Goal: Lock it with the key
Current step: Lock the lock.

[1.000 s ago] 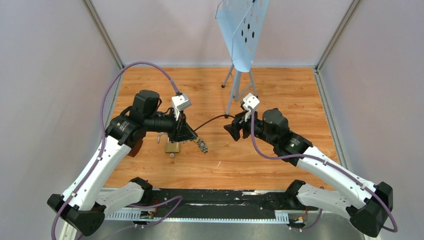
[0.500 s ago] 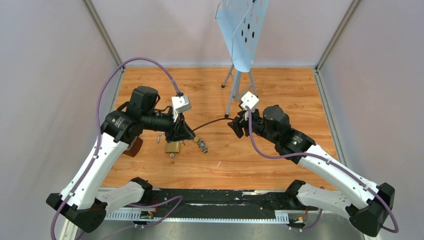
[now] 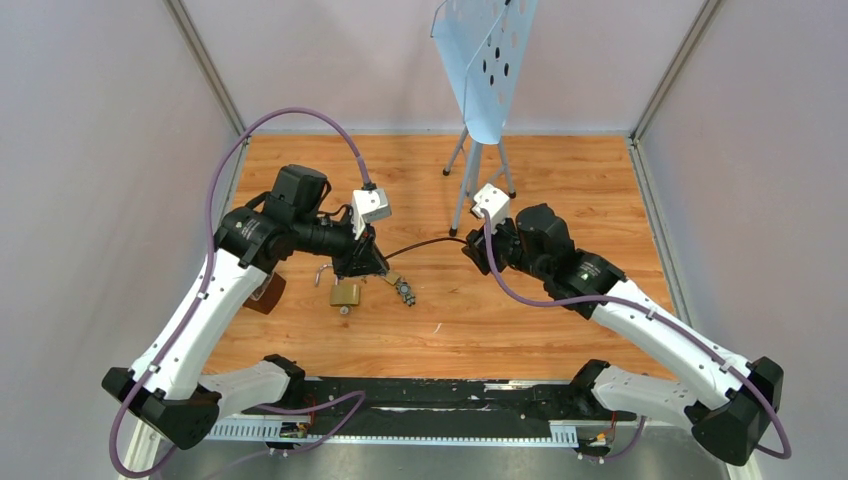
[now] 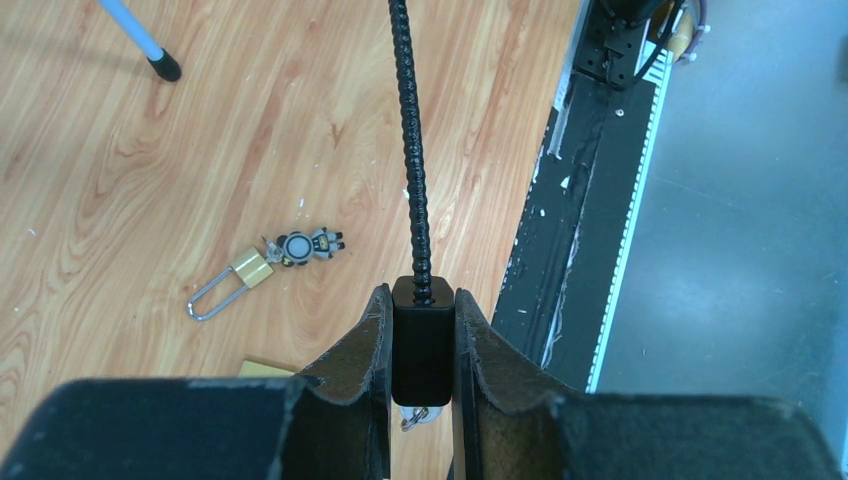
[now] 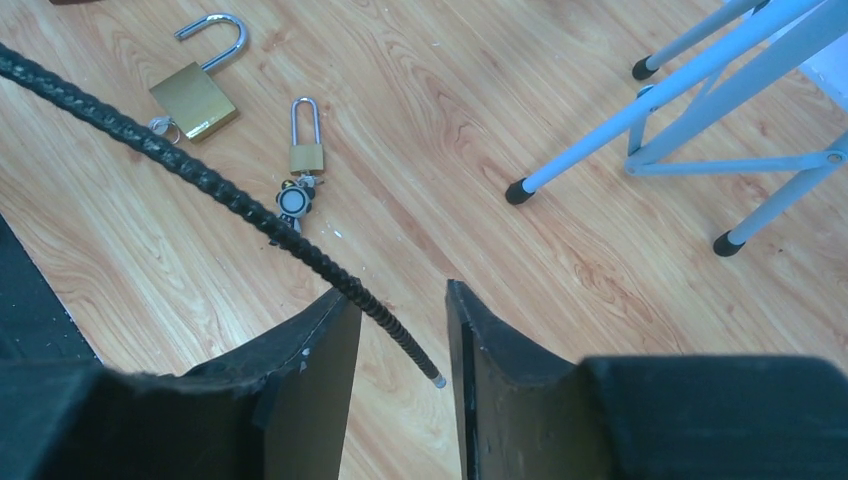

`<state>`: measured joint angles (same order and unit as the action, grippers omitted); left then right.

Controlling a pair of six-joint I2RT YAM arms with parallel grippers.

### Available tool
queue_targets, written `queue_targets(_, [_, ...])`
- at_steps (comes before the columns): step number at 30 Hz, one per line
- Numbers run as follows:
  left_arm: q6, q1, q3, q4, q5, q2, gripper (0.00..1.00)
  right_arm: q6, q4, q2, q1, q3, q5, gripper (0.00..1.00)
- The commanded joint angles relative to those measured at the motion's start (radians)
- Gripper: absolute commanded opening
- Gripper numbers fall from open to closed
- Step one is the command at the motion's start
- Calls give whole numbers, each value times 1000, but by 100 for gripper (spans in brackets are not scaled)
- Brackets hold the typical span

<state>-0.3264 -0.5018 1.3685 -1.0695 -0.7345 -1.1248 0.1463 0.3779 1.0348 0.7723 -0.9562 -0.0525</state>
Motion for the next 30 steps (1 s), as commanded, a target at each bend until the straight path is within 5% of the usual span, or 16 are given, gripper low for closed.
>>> queue_targets(1, [-29, -1, 52, 30, -4, 10, 0, -32, 8, 2, -5, -21, 16, 41])
queue_targets(6, [-27, 0, 58, 46, -10, 10, 0, -28, -3, 5, -5, -4, 34, 48])
queue_targets(12, [-25, 0, 61, 51, -12, 11, 0, -22, -9, 19, -5, -10, 33, 39])
queue_targets(17, [-11, 0, 57, 71, -21, 27, 0, -51, -16, 21, -5, -16, 35, 1])
queue_targets(18, [5, 0, 51, 99, -23, 31, 0, -76, -23, 21, -6, -20, 33, 0])
queue_targets(24, [177, 0, -82, 405, -78, 104, 0, -365, -194, -12, -5, -17, -22, 0])
queue_targets(30, [474, -1, -388, 1055, -52, 204, 0, -675, -498, -55, -5, 25, -32, 0])
